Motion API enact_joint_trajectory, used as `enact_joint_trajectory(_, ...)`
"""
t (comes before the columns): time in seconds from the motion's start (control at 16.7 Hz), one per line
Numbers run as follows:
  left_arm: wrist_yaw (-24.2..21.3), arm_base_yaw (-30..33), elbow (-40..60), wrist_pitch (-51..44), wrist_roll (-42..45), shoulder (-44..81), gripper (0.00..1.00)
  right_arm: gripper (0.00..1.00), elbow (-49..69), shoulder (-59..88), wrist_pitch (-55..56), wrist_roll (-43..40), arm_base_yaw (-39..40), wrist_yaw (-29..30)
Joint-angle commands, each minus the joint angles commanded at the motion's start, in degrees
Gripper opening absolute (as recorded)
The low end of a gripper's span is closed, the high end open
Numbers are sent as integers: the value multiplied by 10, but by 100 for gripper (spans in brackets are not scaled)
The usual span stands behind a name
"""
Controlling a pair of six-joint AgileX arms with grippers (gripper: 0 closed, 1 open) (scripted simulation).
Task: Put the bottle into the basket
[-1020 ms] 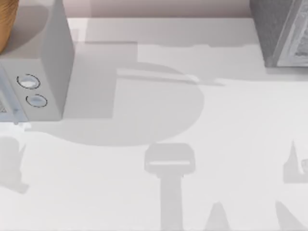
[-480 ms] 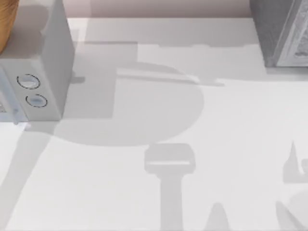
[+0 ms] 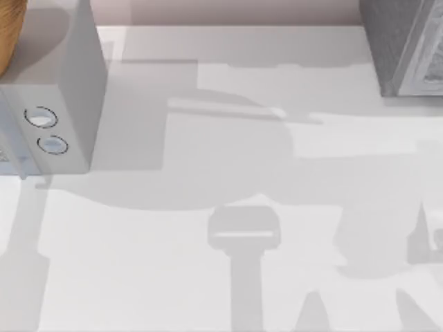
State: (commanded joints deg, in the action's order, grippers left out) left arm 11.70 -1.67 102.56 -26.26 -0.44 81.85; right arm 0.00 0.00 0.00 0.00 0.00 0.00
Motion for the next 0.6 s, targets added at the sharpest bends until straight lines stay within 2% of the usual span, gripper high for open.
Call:
enact_joint_trajectory(0.3, 1, 2, -5, 0, 1, 1, 0, 100, 0, 0, 0, 0, 0, 0)
enact_joint_trajectory(0.6, -12, -8, -46, 65, 2, 23, 0, 100, 0, 0, 0, 0, 0, 0)
